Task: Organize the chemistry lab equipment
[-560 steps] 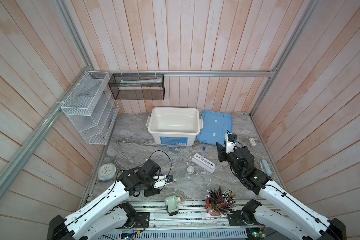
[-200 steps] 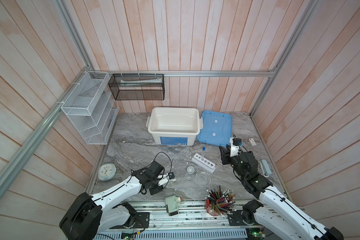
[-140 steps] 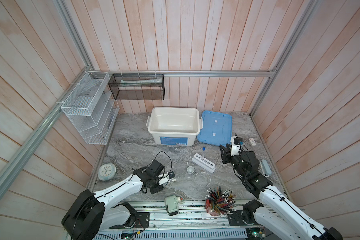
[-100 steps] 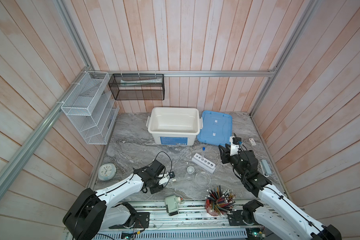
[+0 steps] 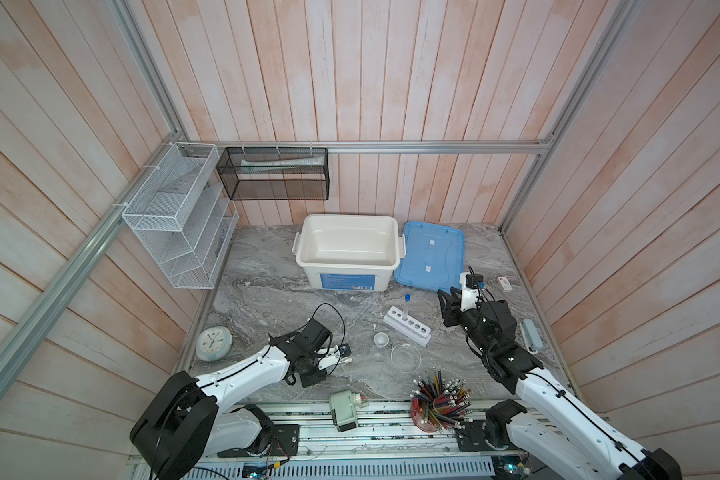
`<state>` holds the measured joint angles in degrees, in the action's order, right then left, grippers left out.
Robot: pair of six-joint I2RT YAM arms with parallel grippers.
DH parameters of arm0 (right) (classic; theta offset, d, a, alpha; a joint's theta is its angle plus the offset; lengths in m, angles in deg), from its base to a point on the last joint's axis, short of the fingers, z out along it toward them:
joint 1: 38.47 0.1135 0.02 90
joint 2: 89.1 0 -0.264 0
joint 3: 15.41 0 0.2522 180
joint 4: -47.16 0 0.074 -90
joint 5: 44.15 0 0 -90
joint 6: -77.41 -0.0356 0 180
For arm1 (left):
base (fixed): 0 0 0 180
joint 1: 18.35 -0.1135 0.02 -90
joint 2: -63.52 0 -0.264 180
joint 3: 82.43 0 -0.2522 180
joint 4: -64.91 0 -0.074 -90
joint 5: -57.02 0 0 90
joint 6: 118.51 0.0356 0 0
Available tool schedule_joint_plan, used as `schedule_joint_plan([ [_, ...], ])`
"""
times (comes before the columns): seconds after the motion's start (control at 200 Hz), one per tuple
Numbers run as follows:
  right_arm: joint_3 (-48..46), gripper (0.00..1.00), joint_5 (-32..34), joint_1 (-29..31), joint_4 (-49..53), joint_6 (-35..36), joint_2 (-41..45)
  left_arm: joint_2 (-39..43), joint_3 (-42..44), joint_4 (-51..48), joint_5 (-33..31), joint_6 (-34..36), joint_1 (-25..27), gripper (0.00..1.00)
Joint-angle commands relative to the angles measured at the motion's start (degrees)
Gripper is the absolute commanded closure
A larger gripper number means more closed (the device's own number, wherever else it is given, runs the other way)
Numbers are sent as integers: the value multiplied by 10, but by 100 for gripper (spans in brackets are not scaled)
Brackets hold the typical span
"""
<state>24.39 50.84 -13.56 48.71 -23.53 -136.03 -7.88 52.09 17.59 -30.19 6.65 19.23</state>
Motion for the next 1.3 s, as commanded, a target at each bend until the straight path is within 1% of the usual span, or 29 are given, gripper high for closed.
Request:
schedule_joint_plan([
  [0.0, -7, 58, -5, -4, -12, -7, 4, -9, -16, 6, 11, 4, 4, 71],
  [0.125, -9, 58, -3, -5, -12, -7, 9, -11, -19, 5, 24, 3, 5, 75],
  [0.38, -13, 58, -1, -6, -8, -11, 17, -18, -22, 10, 32, 3, 10, 80],
  [0.68, -14, 58, 3, -6, -1, -13, 29, -4, -28, 4, 24, 3, 10, 82],
  [0.79, -13, 58, 3, -6, 4, -15, 33, 10, -39, 9, 26, -6, 4, 82],
  [0.955, 1, 58, 11, -12, 31, -16, 33, 57, -41, 30, 62, -19, -24, 82],
  [1.13, 22, 58, 0, -13, 46, -25, 41, 89, -56, 28, 94, -40, -37, 78],
  [1.295, 58, 58, -11, -13, 80, -23, 36, 103, -88, 37, 118, -54, -41, 77],
])
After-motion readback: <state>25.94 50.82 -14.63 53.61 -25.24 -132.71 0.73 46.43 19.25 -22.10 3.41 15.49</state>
